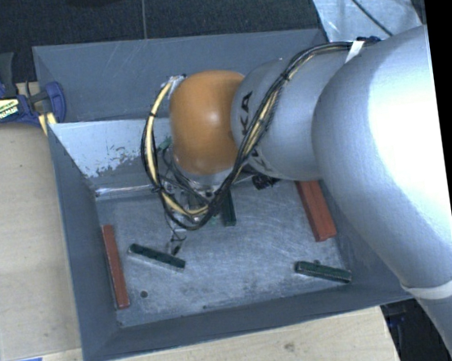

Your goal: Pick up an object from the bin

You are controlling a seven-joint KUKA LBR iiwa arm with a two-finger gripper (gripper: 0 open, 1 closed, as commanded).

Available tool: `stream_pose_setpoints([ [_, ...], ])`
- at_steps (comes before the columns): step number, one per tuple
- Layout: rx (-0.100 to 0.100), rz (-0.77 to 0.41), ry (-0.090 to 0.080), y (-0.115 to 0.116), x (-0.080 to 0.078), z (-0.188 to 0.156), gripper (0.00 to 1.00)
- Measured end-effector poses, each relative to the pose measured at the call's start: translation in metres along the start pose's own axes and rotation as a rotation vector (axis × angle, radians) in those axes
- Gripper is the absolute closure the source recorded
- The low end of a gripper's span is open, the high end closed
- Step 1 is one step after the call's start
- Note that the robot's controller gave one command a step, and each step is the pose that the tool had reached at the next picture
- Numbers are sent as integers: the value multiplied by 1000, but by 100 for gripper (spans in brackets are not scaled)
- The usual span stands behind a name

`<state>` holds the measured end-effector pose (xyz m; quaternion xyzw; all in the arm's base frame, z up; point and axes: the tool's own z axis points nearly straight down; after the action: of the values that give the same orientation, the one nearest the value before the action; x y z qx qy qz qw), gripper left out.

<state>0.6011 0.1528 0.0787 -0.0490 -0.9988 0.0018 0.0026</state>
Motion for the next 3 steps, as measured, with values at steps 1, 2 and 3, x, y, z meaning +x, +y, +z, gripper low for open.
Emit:
stream_pose_setpoints([
  [1, -1, 47, -6, -84, 8, 9, 0],
  [2, 0, 98, -12, -186, -23, 6, 0],
  [3, -5, 92, -13, -180, -23, 5, 100],
])
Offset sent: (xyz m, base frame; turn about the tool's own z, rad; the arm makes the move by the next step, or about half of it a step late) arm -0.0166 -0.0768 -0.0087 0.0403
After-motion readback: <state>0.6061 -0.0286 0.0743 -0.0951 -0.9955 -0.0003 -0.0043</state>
